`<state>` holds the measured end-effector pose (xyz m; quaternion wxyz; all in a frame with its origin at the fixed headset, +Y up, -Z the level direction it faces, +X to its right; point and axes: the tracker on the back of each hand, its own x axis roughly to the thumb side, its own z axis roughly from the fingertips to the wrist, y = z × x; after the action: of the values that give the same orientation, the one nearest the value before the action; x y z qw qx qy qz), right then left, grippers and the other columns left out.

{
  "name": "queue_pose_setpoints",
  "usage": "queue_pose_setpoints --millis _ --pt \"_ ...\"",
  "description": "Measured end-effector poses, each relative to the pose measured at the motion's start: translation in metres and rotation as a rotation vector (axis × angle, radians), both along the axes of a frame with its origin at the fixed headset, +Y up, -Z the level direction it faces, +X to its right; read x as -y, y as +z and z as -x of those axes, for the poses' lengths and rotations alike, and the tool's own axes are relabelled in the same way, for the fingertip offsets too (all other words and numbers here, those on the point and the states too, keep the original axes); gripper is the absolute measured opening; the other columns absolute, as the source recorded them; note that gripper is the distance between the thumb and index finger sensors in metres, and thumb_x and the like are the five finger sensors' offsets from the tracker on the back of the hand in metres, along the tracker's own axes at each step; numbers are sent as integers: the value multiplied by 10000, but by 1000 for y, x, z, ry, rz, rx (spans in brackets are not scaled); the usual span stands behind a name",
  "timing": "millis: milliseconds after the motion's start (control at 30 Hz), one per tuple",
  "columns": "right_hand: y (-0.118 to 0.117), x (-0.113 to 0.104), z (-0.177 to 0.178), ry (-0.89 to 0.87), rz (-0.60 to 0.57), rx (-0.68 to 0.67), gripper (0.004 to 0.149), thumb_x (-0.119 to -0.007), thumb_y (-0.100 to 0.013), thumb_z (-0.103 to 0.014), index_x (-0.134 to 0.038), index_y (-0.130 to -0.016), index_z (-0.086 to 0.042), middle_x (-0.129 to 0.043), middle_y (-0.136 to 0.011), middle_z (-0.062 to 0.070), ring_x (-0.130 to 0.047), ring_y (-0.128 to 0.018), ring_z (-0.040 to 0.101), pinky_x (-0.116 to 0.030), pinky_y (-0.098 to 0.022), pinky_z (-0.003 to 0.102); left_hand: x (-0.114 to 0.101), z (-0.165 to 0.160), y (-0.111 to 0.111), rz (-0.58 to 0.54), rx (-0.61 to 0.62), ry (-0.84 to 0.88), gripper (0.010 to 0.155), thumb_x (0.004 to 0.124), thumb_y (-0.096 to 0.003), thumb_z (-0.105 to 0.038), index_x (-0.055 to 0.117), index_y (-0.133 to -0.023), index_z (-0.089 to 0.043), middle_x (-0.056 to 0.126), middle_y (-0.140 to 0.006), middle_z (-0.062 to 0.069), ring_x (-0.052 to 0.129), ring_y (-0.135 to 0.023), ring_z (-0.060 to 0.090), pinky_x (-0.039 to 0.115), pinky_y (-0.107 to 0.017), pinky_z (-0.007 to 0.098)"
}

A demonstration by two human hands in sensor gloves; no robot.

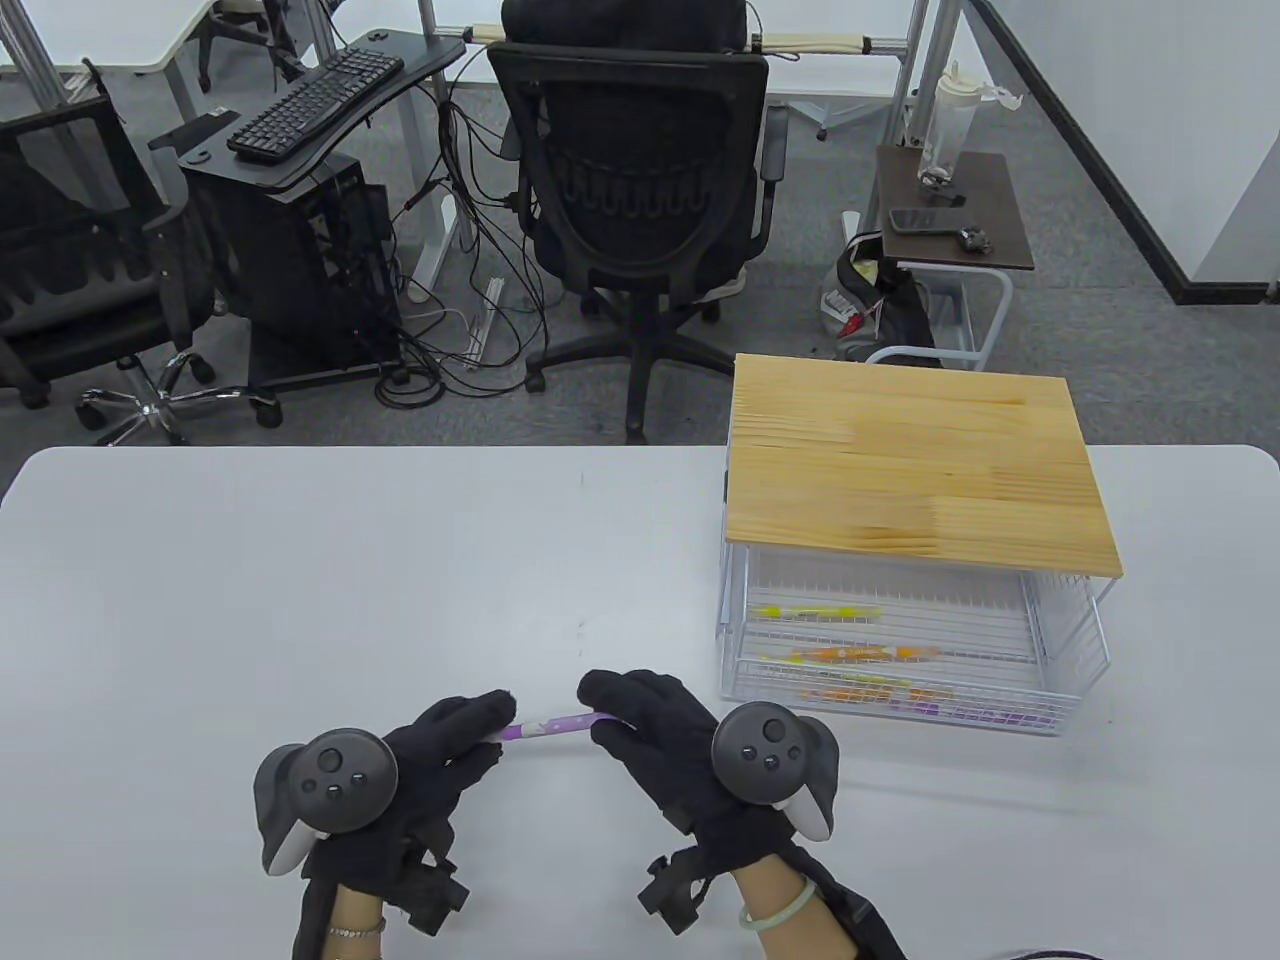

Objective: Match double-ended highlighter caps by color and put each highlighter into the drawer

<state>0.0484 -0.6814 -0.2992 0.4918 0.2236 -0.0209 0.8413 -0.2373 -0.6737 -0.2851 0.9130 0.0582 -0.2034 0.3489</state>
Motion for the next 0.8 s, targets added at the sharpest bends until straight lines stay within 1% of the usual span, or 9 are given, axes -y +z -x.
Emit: queue_pose_setpoints --millis 200,333,500,567,600,633,667,733,800 --pt "-4 -2 -9 -13 15 -13 407 -689 -620 -352 -700 -1021 -285 -799 -909 6 -827 -763 294 -499 -817 602 -6 -13 5 -49 20 -65 477 838 -436 -230 812 -912 -211 877 -872 59 1038 -609 148 796 -644 416" --pt "-8 2 -12 -27 57 -22 402 -690 -612 -356 -734 -995 -244 -844 -827 33 -863 -672 291 -548 -784 592 -11 -22 11 -96 -29 -139 470 844 -425 -219 826 -894 -193 885 -853 68 1041 -591 159 796 -639 423" --pt "-12 6 -14 -81 103 -58 405 -688 -611 -377 -758 -966 -195 -879 -715 37 -884 -572 286 -590 -747 578 -19 -29 20 -166 -46 -194 468 843 -425 -226 828 -891 -191 885 -848 68 1036 -583 160 789 -643 422" --pt "-13 6 -15 -72 99 -59 414 -707 -604 -386 -762 -966 -193 -885 -714 36 -887 -580 299 -586 -743 593 -20 -31 22 -190 -68 -210 469 840 -429 -237 822 -897 -207 877 -859 56 1027 -592 153 781 -651 422" --pt "-13 4 -14 -35 97 -64 421 -721 -600 -384 -763 -971 -190 -886 -730 42 -886 -600 315 -573 -743 609 -20 -32 22 -196 -75 -232 470 837 -433 -238 817 -901 -214 870 -866 50 1022 -602 152 774 -657 423" --pt "-13 4 -14 11 99 -65 435 -738 -595 -386 -761 -981 -186 -887 -747 47 -886 -619 330 -566 -740 621 -19 -32 22 -199 -80 -246 471 836 -434 -242 813 -904 -227 866 -874 40 1019 -611 144 771 -661 422" --pt "-12 4 -13 99 97 -68 450 -749 -592 -394 -747 -996 -196 -879 -779 45 -882 -652 339 -554 -745 629 -18 -33 21 -197 -85 -258 471 836 -433 -244 815 -903 -233 866 -876 36 1019 -614 142 768 -665 422" --pt "-12 5 -10 232 67 -32 459 -771 -582 -412 -736 -1009 -247 -867 -836 30 -873 -713 347 -543 -754 639 -14 -34 18 -180 -80 -263 470 836 -434 -246 815 -904 -241 863 -881 33 1016 -621 139 764 -669 420" --pt "-12 8 -7 298 54 9 454 -788 -569 -416 -756 -994 -261 -861 -872 31 -861 -757 365 -529 -757 650 -11 -35 16 -167 -72 -252 470 834 -437 -253 815 -906 -248 862 -888 28 1013 -628 131 760 -671 419"
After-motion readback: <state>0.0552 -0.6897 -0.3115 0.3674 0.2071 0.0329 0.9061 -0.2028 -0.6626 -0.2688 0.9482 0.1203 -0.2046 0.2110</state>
